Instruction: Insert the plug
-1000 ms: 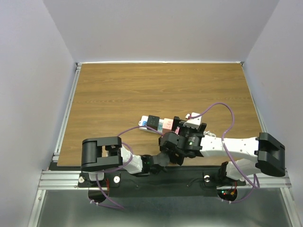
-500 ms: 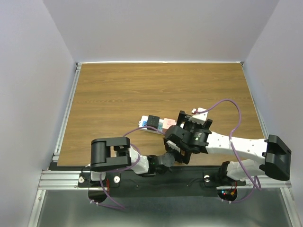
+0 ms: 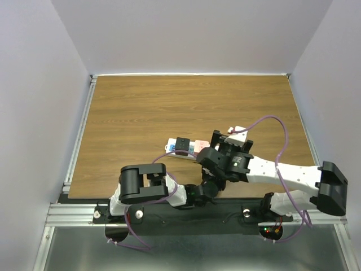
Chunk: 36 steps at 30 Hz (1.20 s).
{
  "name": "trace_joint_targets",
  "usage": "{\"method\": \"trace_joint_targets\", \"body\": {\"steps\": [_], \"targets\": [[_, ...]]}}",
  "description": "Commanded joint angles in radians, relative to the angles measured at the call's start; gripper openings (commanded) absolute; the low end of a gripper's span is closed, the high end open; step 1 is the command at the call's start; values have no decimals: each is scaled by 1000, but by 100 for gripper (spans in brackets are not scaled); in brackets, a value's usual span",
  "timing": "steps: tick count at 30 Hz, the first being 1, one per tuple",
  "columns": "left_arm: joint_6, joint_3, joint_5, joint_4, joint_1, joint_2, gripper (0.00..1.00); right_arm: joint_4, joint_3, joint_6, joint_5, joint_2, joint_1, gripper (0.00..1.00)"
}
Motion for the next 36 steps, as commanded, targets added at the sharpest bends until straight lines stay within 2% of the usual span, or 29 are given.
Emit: {"method": "trace_joint_targets", "body": {"steps": [1,9,15,19,20,21,22,23,26,28,30,31,33,34,35,36], "targets": [[-3,-21,-39,-15,30,-31,0,12,109,-34,178,98,-1,100],[98,-92,67,2,47,-189,0,9,388,-177,285,260,-1,100],[136,-113,161,-22,93,-331,0,-5,693,-299,292,345,-1,100],[168,-115,253,-51,124,-400,0,-8,914,-466,185,423,-4,100],[181,-112,288,-59,135,-431,0,-4,1007,-555,57,466,-13,100],[184,-112,288,-59,141,-431,0,-1,1008,-556,55,466,-21,100],[190,-110,322,-65,145,-440,0,16,1088,-688,-86,489,-32,100],[198,-110,337,-71,158,-460,0,106,1110,-765,-162,518,-48,100],[210,-115,379,-87,181,-503,0,334,1054,-995,-366,499,-55,100],[214,-130,420,-94,191,-543,0,387,993,-1077,-498,463,-61,100],[219,-151,460,-94,205,-577,0,427,940,-1091,-599,428,-85,100],[218,-159,496,-94,214,-612,0,443,911,-1099,-712,405,-98,100],[221,-175,533,-99,221,-652,0,525,770,-1135,-855,299,-128,100],[221,-187,576,-109,224,-672,0,567,712,-1208,-926,256,-136,100],[224,-193,605,-119,228,-718,0,669,561,-1244,-1045,200,-141,100],[222,-202,665,-131,233,-739,0,709,494,-1281,-1105,96,-142,100]]}}
